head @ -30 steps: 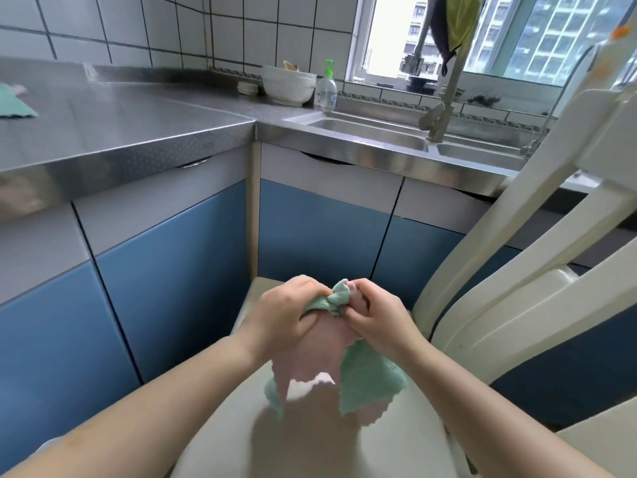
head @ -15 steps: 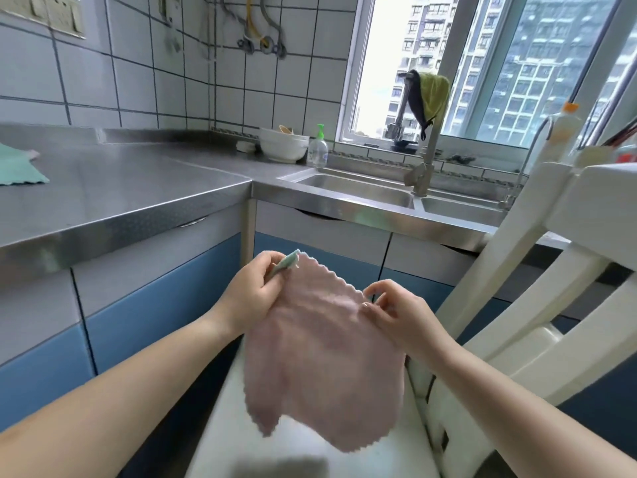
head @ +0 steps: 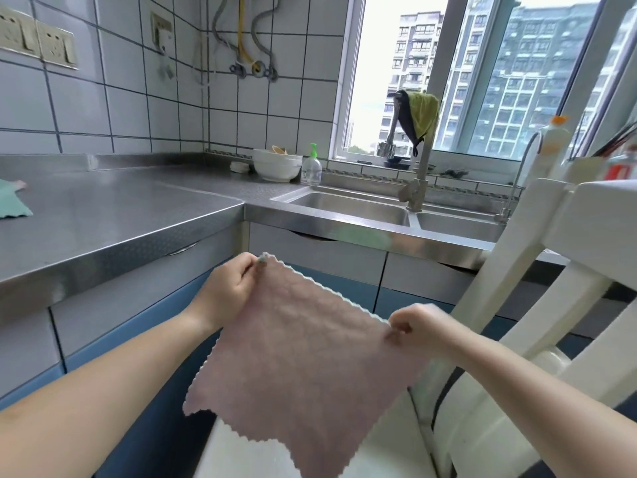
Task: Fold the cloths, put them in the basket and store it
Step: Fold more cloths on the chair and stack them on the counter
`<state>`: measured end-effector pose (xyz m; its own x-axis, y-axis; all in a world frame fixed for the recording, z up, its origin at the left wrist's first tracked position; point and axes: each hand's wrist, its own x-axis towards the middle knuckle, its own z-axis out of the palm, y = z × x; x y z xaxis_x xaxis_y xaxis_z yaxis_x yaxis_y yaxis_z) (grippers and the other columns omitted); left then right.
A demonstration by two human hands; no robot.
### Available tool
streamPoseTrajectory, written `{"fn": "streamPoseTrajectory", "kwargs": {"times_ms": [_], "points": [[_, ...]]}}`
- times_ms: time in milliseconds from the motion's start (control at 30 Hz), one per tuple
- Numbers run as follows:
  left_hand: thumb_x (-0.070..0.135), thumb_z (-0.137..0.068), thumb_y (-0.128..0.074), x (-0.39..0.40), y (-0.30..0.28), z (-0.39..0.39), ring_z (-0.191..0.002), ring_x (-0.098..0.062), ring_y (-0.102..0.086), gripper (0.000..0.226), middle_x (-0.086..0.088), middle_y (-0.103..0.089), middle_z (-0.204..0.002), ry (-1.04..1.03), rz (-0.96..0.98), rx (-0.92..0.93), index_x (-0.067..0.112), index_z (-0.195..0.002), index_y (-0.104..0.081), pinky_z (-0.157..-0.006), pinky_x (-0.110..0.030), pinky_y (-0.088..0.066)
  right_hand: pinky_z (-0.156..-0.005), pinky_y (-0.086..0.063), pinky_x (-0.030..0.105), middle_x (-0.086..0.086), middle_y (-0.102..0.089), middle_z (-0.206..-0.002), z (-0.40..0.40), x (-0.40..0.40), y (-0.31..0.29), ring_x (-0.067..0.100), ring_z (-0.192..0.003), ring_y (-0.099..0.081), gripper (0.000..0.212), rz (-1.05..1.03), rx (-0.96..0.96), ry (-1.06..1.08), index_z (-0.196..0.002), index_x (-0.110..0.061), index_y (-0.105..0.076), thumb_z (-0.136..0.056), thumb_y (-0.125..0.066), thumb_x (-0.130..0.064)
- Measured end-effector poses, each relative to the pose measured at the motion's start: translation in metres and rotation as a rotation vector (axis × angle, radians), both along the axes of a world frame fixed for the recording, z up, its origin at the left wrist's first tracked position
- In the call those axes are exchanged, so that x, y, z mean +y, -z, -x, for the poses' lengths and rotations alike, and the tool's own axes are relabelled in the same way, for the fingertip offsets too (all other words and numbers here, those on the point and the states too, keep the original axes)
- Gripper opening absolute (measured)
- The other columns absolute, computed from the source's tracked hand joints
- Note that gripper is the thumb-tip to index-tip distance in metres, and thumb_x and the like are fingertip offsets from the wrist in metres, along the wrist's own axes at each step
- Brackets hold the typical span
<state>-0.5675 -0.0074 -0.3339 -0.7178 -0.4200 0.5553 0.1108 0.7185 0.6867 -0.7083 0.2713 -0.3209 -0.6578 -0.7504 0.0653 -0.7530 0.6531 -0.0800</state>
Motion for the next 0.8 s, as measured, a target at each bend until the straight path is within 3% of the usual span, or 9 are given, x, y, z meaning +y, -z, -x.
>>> {"fn": "streamPoseTrajectory", "kwargs": {"times_ms": [100, 200, 267, 333, 467, 600, 700, 733, 800], "points": [[0.037, -0.096, -0.043, -0.006, -0.012, 0.003, -0.058, -0.003, -0.049, 0.032, 0.006, -0.057, -0.066, -0.055, -0.054, 0.046, 0.017, -0.078, -0.058, -0.050, -0.012, -0.035, -0.069, -0.046, 0.024, -0.005, -0.065, -0.087, 0.012, 0.006, -0.013, 0.013, -0.080, -0.058, 0.011, 0.343, 0.002, 0.092, -0.091, -0.020, -0.068, -0.090, -0.060, -0.028], [0.026, -0.097, -0.048, -0.009, -0.014, 0.000, -0.074, -0.004, -0.056, 0.013, 0.011, -0.063, -0.082, -0.039, -0.036, 0.071, 0.020, -0.095, -0.060, -0.064, -0.011, -0.040, -0.063, -0.043, 0.018, -0.008, -0.065, -0.086, 0.012, 0.013, -0.012, 0.008, -0.076, -0.058, 0.007, 0.590, 0.004, 0.110, -0.094, -0.019, -0.064, -0.091, -0.059, -0.023], [0.015, -0.095, -0.049, -0.003, -0.007, -0.008, -0.079, -0.002, -0.059, 0.013, 0.013, -0.064, -0.086, 0.012, -0.031, 0.073, 0.022, -0.101, -0.058, -0.068, -0.010, -0.043, -0.066, -0.048, 0.022, -0.006, -0.066, -0.086, 0.007, 0.019, 0.001, 0.012, -0.077, -0.062, 0.008, 0.657, 0.016, 0.103, -0.098, -0.016, -0.063, -0.090, -0.060, -0.018], [0.016, -0.088, -0.046, 0.006, 0.008, -0.021, -0.080, -0.002, -0.058, 0.018, 0.011, -0.065, -0.087, 0.072, -0.029, 0.038, 0.026, -0.097, -0.058, -0.068, -0.008, -0.043, -0.069, -0.050, 0.026, -0.005, -0.067, -0.088, 0.000, 0.026, 0.021, 0.016, -0.079, -0.063, 0.010, 0.658, 0.035, 0.104, -0.099, -0.014, -0.063, -0.089, -0.061, -0.013], [0.025, -0.084, -0.041, 0.022, 0.064, -0.052, -0.077, -0.007, -0.057, 0.021, 0.008, -0.064, -0.085, 0.136, -0.119, -0.089, 0.022, -0.089, -0.061, -0.071, -0.018, -0.043, -0.065, -0.046, 0.016, -0.011, -0.065, -0.083, -0.026, 0.044, 0.078, 0.010, -0.074, -0.060, 0.012, 0.582, 0.041, 0.042, -0.090, -0.018, -0.067, -0.084, -0.065, -0.008], [0.030, -0.096, -0.047, 0.042, 0.144, -0.093, -0.068, -0.007, -0.054, 0.022, 0.008, -0.063, -0.078, 0.113, -0.185, -0.300, 0.021, -0.081, -0.060, -0.063, -0.015, -0.039, -0.064, -0.047, 0.017, -0.013, -0.062, -0.076, -0.068, 0.067, 0.148, 0.004, -0.071, -0.058, 0.003, 0.466, -0.165, 0.051, -0.082, -0.022, -0.067, -0.083, -0.069, -0.020], [0.028, -0.097, -0.046, 0.053, 0.196, -0.125, -0.060, -0.006, -0.052, 0.022, 0.008, -0.062, -0.073, 0.088, -0.189, -0.489, 0.025, -0.078, -0.057, -0.060, -0.021, -0.038, -0.063, -0.040, 0.011, -0.012, -0.061, -0.068, -0.096, 0.082, 0.190, 0.000, -0.081, -0.056, 0.011, 0.416, -0.329, 0.109, -0.075, -0.029, -0.063, -0.081, -0.068, -0.022], [0.028, -0.097, -0.046, 0.057, 0.208, -0.135, -0.059, -0.006, -0.051, 0.021, 0.006, -0.062, -0.071, 0.076, -0.197, -0.544, 0.026, -0.079, -0.057, -0.060, -0.023, -0.039, -0.063, -0.040, 0.011, -0.011, -0.063, -0.068, -0.103, 0.087, 0.201, -0.001, -0.082, -0.056, 0.016, 0.397, -0.388, 0.132, -0.073, -0.032, -0.060, -0.082, -0.068, -0.021], [0.029, -0.097, -0.045, 0.064, 0.225, -0.151, -0.060, -0.007, -0.053, 0.020, 0.002, -0.063, -0.071, 0.054, -0.198, -0.622, 0.027, -0.082, -0.059, -0.061, -0.026, -0.041, -0.064, -0.040, 0.011, -0.024, -0.062, -0.084, -0.115, 0.095, 0.218, -0.004, -0.081, -0.057, 0.026, 0.376, -0.471, 0.161, -0.070, -0.036, -0.056, -0.082, -0.069, -0.016]]}}
